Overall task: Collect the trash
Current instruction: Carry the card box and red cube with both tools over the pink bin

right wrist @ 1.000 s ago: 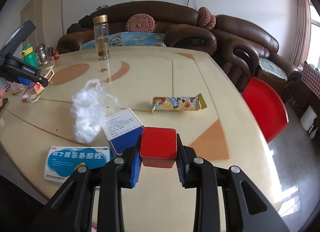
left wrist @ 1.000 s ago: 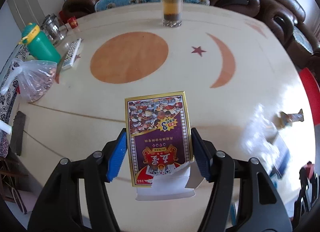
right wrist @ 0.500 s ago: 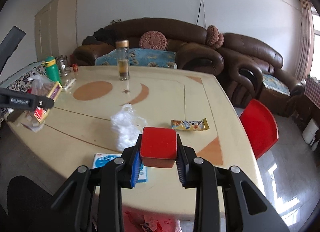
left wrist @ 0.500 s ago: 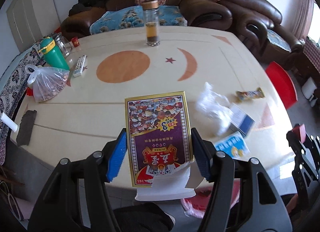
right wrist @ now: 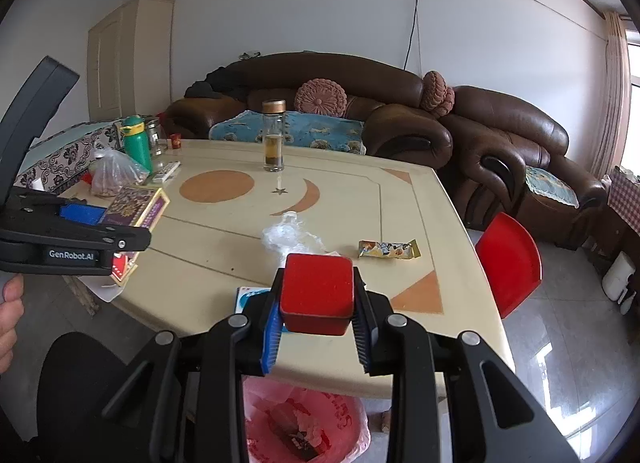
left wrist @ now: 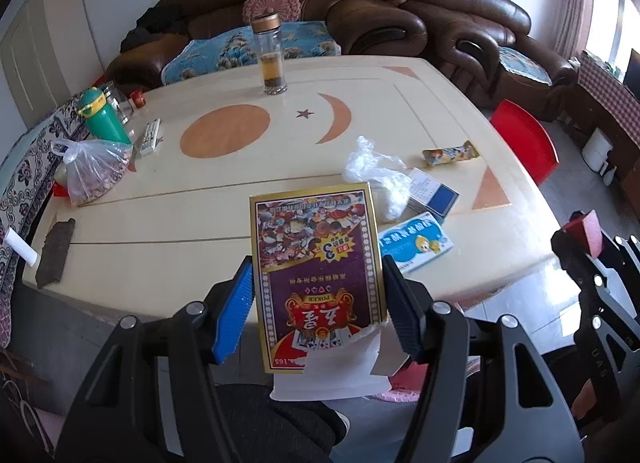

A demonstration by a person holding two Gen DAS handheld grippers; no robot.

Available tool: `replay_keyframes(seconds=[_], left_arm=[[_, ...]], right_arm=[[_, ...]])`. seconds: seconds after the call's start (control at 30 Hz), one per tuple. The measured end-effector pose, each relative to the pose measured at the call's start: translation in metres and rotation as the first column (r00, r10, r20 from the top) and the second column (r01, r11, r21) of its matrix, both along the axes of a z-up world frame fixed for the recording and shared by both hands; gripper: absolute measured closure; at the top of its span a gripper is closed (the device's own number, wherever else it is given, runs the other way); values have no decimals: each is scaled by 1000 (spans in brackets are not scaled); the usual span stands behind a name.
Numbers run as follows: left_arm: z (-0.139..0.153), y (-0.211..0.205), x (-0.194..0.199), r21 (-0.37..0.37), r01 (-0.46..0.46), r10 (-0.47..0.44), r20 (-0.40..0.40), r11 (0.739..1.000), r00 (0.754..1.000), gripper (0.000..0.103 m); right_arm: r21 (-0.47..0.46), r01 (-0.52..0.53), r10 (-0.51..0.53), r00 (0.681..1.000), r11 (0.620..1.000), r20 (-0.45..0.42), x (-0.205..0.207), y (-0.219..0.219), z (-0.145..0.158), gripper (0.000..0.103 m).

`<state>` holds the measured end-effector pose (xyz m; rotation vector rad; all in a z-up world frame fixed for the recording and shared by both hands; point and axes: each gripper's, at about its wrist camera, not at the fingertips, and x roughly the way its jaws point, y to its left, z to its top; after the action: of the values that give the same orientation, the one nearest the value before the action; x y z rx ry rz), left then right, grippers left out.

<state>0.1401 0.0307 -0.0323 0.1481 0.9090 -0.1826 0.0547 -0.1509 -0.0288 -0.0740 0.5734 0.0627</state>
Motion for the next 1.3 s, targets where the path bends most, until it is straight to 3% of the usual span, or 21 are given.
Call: replay_keyframes(seconds=[0.27,0.6,0.97,1.3], left_arm=[[1,-13,-35,17,45,-46,26,999,999,42],[-29,-25,-63,13,118,-118,-17,993,993,42],[-89,-39,-65,17,182,-178,-129,983,976,42],[-141,-50,-48,25,206,-195,-229,978,954,42]], right_arm=[[4,-10,10,1000,1000,7,-27,5,4,73],[-6,7,-7,999,1000,-41,-47,3,-17,73],[36,12,-6,984,999,-176,-34,-2,-75,73],[64,27,-5,949,998,-315,-12,-12,-136,73]])
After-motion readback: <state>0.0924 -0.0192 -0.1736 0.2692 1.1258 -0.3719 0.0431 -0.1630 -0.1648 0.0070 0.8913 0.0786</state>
